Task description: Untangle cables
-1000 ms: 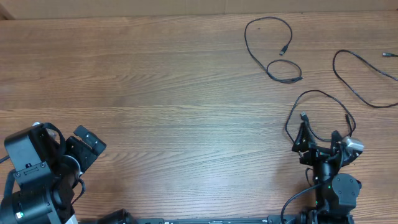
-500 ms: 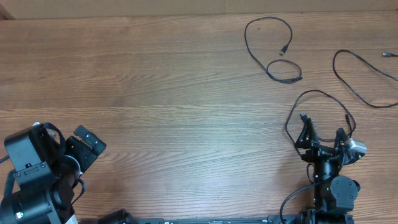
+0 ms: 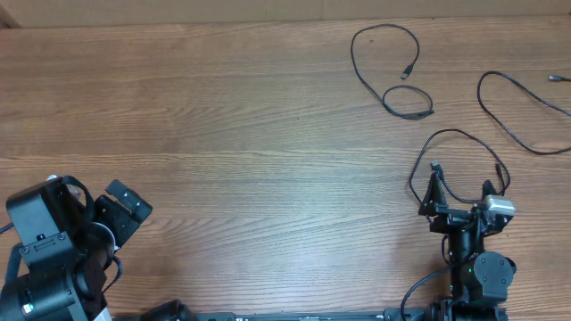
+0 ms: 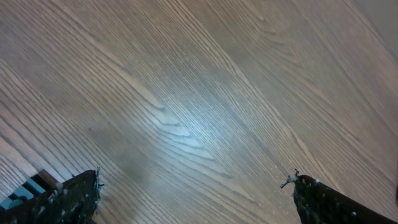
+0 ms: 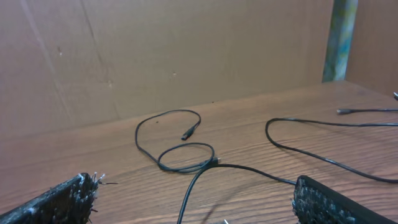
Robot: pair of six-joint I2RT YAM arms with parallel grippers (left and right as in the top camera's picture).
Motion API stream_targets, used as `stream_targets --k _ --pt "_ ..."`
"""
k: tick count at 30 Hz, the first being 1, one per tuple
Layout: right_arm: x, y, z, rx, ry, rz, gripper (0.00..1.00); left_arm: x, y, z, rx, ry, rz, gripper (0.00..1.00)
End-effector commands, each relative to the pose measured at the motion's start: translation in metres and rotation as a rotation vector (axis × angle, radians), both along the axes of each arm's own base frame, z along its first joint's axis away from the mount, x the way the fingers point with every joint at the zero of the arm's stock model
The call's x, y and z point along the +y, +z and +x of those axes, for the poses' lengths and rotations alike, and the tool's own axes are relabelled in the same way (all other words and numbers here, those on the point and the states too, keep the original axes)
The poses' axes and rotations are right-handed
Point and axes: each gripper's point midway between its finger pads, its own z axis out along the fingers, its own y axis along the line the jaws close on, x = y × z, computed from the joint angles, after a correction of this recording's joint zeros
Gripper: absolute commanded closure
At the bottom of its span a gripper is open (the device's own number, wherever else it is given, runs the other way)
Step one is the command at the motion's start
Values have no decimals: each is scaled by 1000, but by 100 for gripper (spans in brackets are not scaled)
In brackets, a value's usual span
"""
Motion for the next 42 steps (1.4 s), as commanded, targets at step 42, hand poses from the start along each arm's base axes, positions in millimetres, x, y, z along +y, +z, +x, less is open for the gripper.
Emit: stream_targets --k 42 --pt "2 -1 0 -4 10 -23 0 -1 4 1 -8 -26 24 1"
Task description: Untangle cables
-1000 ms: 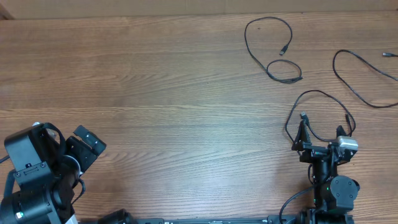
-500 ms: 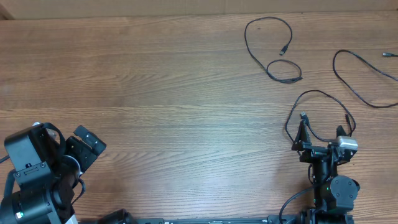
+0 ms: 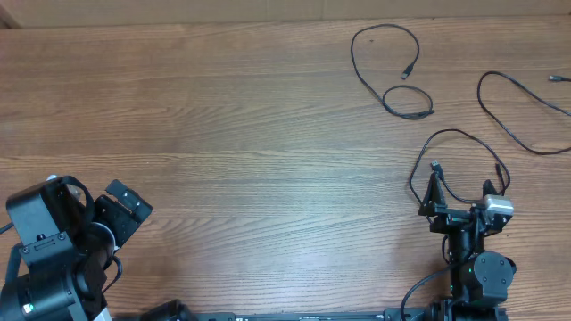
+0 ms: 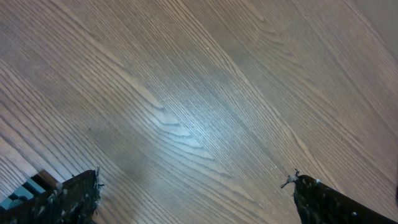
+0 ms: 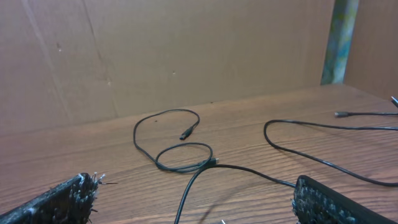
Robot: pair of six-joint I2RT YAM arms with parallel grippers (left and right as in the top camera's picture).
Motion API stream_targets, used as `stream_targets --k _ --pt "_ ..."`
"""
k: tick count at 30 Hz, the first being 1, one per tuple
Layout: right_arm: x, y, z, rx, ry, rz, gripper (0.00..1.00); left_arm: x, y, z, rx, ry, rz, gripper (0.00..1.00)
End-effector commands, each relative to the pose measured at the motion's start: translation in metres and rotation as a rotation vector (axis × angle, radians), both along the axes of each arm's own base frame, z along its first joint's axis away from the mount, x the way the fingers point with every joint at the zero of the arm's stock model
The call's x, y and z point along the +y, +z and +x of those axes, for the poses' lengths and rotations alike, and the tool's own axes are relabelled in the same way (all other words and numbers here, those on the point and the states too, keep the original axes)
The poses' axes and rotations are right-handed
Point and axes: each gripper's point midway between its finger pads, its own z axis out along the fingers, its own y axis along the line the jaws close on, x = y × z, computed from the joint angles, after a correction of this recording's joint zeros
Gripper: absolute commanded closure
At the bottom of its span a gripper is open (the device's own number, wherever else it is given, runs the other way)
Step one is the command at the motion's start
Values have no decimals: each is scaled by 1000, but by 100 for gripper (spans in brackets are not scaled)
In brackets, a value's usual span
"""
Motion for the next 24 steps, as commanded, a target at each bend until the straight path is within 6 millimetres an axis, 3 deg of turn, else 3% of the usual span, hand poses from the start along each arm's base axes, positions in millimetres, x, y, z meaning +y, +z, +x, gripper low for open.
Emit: stream_targets --k 1,11,16,24 --pt "2 -1 0 -6 8 -5 0 -4 5 1 -9 -37 24 0" --pt "2 -1 0 -6 8 -5 0 -50 15 1 -73 -283 38 0" --pt "2 -1 0 -6 8 -6 0 -65 30 -16 -177 -364 55 0" --pt "2 -1 0 -6 8 -5 0 -66 54 -52 -364 -364 91 0"
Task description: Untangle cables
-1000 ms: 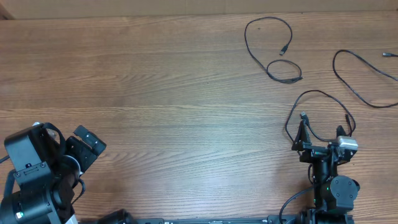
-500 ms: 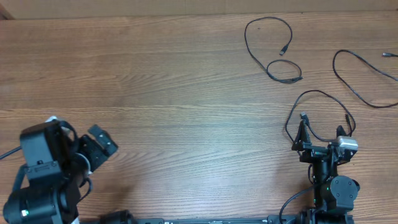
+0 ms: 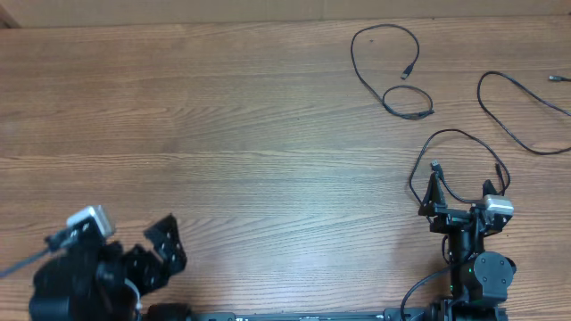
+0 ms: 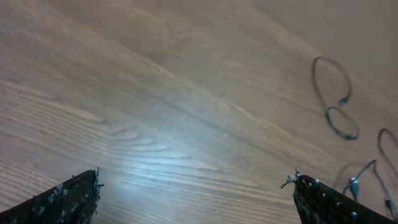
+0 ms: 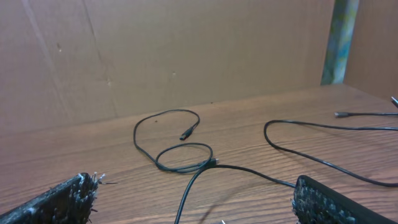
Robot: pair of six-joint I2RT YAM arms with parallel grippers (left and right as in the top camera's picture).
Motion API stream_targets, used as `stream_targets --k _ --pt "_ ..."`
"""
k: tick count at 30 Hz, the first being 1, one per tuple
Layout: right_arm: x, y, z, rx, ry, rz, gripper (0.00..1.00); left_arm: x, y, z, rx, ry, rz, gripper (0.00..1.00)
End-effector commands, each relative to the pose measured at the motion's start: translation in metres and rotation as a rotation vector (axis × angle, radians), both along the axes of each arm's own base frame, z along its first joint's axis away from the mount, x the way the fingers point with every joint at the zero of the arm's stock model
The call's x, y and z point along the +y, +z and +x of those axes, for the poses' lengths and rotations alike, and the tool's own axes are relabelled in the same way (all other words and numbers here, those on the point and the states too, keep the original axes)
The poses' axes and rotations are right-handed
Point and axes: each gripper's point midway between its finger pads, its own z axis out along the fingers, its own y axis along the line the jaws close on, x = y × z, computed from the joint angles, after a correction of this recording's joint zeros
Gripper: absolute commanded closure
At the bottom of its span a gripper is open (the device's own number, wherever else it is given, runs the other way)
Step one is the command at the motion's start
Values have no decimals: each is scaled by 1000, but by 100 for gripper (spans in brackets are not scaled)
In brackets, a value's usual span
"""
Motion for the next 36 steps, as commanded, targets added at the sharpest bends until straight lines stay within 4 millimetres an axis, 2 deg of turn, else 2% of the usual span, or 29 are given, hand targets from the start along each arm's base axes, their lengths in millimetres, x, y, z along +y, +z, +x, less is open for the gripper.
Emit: stream_targets --k 1,8,15,20,31,36 --pt "2 -1 0 -7 8 -5 0 0 14 -18 -100 -12 17 0" --pt "2 -1 0 -7 8 -5 0 -4 28 -53 -270 -49 14 0" --pt "2 -1 0 -7 8 -5 0 -4 33 -81 -390 -65 9 0" --pt "2 -1 0 -7 8 -5 0 -3 19 -96 -368 -66 10 0" --pt "2 -1 0 -7 8 -5 0 -1 -39 -139 -229 -68 12 1" --pt "2 -1 0 -7 8 -5 0 0 -37 -142 -249 -70 15 0"
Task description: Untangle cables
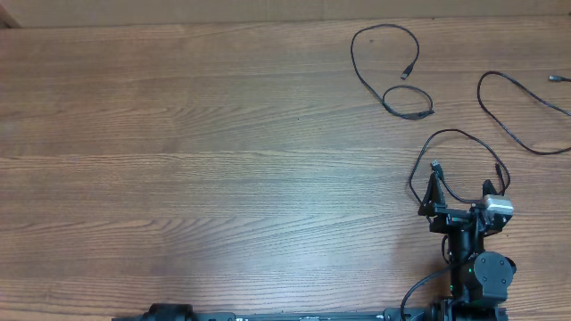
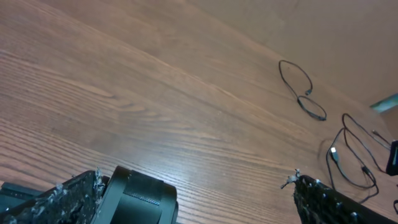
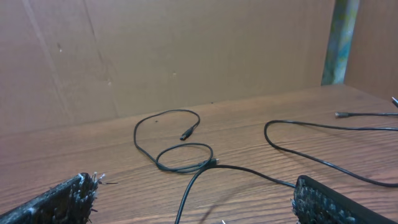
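Three black cables lie apart at the right of the table. A looped cable [image 1: 393, 67] lies at the back, also in both wrist views [image 3: 174, 146] [image 2: 301, 87]. A long cable [image 1: 517, 116] runs off the right edge. A third cable [image 1: 457, 147] curves round my right gripper [image 1: 460, 192], which is open; in its wrist view the gripper [image 3: 194, 183] has that third cable [image 3: 214, 177] running on the wood between its fingers, untouched. My left gripper [image 2: 194, 180] is open and empty, absent from the overhead view.
A brown cardboard wall [image 3: 186, 50] stands behind the table. Bare wooden tabletop [image 1: 223, 160] fills the left and middle. A black housing [image 2: 140, 199] sits at the bottom of the left wrist view by the left finger. The right arm's base [image 1: 477, 276] is at the front right.
My left arm has gone from the front left of the overhead view. Its camera now looks from farther back across the table, with a black housing in front. Right arm and cables unchanged.
My left gripper stood open at the front left, facing bare wood, at the first two moments. Then it had turned and lay closer to the front edge, its camera catching the cables. Now it is outside the overhead view. The right gripper stayed open; the cables lay still.
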Robot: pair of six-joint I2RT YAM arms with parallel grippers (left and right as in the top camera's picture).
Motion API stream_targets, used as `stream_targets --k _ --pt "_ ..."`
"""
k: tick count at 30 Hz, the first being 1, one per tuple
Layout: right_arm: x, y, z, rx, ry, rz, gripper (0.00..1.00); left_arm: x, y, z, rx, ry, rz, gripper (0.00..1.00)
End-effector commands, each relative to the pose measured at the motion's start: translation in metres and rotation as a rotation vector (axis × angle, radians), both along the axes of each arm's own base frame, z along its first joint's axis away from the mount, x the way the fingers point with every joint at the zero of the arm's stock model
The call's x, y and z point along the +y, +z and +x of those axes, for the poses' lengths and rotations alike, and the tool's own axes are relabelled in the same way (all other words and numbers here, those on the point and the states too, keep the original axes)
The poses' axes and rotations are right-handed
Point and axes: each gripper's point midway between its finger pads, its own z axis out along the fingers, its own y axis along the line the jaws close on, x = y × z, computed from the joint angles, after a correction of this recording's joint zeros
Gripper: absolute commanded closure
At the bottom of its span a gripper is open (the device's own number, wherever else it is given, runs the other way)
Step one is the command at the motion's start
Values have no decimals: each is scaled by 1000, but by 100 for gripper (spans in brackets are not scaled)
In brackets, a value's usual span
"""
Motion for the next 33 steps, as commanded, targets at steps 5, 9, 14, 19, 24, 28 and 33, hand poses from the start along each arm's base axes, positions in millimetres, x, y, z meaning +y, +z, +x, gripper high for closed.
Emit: stream_targets --k 5,9,14,19,24,28,33 --pt "2 -1 0 -6 8 -5 0 1 1 -3 -19 -9 19 0" --pt "2 -1 0 -6 8 -5 0 1 1 -3 -19 -9 19 0" --pt "2 -1 0 -6 8 -5 0 1 1 -3 -19 -9 19 0" --pt "2 -1 0 -6 8 -5 0 1 1 -3 -19 -9 19 0" --pt "2 -1 0 -6 8 -5 0 1 1 -3 -19 -9 19 1" --pt "2 -1 0 -6 8 -5 0 1 1 -3 -19 -9 19 0" --pt "2 -1 0 -6 8 -5 0 5 18 5 -94 16 25 1"
